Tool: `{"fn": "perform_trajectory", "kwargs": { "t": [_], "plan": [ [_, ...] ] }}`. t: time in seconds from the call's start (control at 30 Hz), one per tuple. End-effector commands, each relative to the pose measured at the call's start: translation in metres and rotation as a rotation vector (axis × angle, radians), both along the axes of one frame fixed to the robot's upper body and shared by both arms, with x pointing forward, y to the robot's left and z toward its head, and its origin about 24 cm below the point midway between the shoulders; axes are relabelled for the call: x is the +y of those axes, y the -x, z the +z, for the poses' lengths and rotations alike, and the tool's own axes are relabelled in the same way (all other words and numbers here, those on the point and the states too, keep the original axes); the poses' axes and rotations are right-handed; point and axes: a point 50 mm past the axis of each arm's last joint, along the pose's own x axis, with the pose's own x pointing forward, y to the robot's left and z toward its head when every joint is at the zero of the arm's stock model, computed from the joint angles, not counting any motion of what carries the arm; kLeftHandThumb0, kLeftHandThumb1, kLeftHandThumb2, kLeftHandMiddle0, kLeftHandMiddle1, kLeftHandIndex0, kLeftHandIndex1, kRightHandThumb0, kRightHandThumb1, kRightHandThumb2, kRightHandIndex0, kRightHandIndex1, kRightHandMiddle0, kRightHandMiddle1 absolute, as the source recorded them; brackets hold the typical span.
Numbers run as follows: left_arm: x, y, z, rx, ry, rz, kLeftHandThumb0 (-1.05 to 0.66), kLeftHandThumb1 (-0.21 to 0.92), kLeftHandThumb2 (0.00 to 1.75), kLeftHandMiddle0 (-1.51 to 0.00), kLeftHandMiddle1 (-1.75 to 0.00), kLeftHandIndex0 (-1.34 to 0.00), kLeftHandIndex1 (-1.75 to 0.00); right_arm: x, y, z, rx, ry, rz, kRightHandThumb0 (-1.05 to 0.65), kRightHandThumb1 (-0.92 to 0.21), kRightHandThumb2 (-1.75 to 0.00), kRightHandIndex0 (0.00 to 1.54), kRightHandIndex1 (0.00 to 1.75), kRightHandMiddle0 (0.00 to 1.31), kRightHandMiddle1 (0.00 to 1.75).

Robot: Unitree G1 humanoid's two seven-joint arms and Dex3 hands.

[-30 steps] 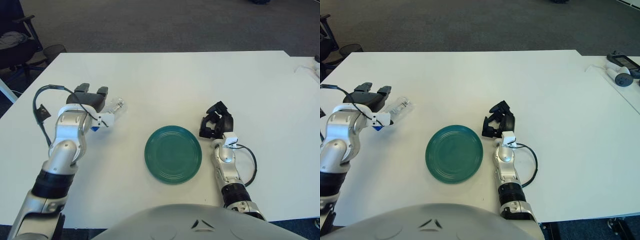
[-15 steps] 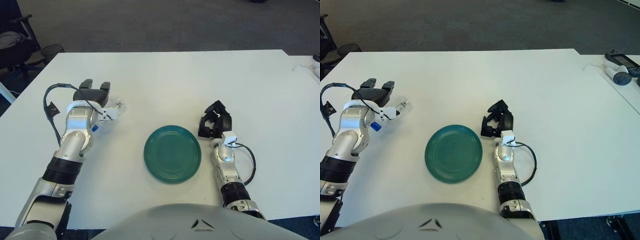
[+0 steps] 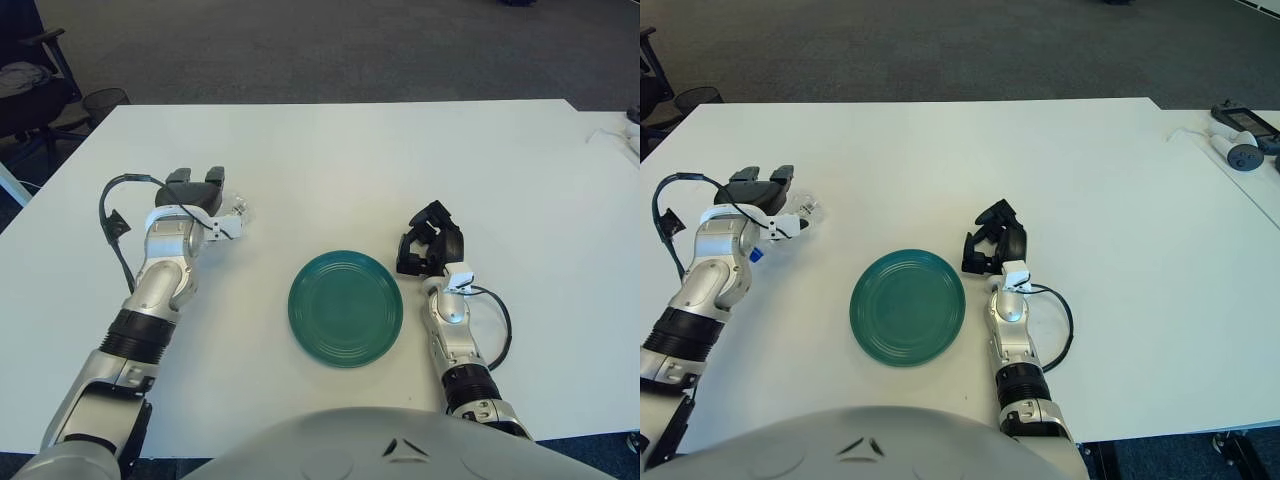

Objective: Put the bottle into the plate.

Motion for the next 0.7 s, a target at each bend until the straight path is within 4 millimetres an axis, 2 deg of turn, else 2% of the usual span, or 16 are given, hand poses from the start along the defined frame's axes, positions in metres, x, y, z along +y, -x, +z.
{"fn": "perform_trajectory", "kwargs": {
  "t": [0.0, 0.4, 0.5, 0.63, 0.67],
  "plan": [
    [0.0007, -0.0037, 0.0022, -0.028, 0.003, 0.012, -1.05, 0.92, 0.66, -0.25, -0.09, -0.04, -0.08, -0.0099, 0.0346, -0.0437, 0.19, -0.016, -0.033, 0.0, -0.04, -1.61, 0.84, 1.66, 0.6, 1.75],
    [0.0037, -0.0028, -0.0026, 0.108, -0.066, -0.002, -1.05, 0.92, 0.75, -0.43, -0.14, 0.0, -0.5, -0.0106, 0.0345, -0.0436, 0.185, -0.031, -0.026, 0.0, -0.06, -1.6, 0.82, 1.69, 0.58, 1.75],
    [0.004, -0.003, -0.0023, 0.144, -0.097, -0.009, -1.05, 0.92, 0.78, -0.52, -0.19, 0.0, -0.58, -0.0105, 0.0344, -0.0435, 0.19, -0.029, -0.036, 0.0, -0.06, -1.6, 0.82, 1.69, 0.58, 1.75],
    [0.0032, -0.0032, -0.0022, 0.166, -0.093, -0.012, -1.05, 0.92, 0.8, -0.57, -0.43, 0.0, -0.62, -0.0105, 0.034, -0.0427, 0.188, -0.03, -0.038, 0.0, -0.06, -1.59, 0.81, 1.69, 0.58, 1.75],
    [0.0032, -0.0031, -0.0023, 0.172, -0.091, -0.013, -1.05, 0.92, 0.8, -0.59, -0.55, 0.0, -0.64, -0.0105, 0.034, -0.0426, 0.189, -0.029, -0.038, 0.0, -0.07, -1.59, 0.81, 1.69, 0.57, 1.75]
  ]
}}
